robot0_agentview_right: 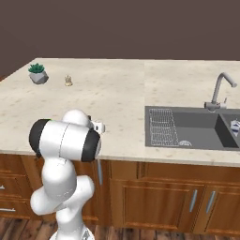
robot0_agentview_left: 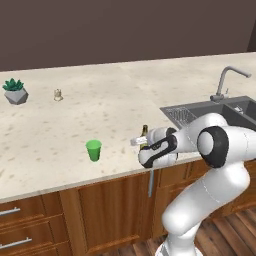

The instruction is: Open the cabinet directly in front. Then move the beer and the cup to the dining counter with the candle on it.

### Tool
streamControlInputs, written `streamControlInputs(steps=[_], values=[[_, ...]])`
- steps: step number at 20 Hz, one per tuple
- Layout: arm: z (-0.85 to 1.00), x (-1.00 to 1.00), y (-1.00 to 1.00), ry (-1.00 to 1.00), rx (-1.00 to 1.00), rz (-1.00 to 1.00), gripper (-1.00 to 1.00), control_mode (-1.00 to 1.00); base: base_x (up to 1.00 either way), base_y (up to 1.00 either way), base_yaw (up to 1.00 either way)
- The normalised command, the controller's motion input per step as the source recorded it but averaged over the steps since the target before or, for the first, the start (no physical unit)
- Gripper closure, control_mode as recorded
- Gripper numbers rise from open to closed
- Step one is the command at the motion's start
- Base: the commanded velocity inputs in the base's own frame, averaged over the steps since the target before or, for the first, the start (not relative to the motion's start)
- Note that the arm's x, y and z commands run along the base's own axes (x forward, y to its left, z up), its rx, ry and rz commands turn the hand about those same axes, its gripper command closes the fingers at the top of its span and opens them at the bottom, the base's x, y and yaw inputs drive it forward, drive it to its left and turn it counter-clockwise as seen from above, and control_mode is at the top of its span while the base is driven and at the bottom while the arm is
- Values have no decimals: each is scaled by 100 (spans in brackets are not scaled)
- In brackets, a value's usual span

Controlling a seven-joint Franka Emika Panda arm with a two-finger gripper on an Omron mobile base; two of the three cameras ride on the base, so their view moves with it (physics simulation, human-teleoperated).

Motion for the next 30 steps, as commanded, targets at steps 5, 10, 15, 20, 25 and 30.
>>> streamControlInputs(steps=[5, 10, 15, 20, 25, 30], values=[[-7, 55, 3, 0, 0, -2, 100, -100, 0, 0, 0], [0, 0, 0, 0, 0, 0, 100, -100, 0, 0, 0], [-12, 0, 0, 0, 0, 0, 100, -100, 0, 0, 0], [-14, 7, 1, 0, 0, 0, 100, -100, 0, 0, 0], [-4, 0, 2, 0, 0, 0, 100, -100, 0, 0, 0], [0, 0, 0, 0, 0, 0, 100, -100, 0, 0, 0]])
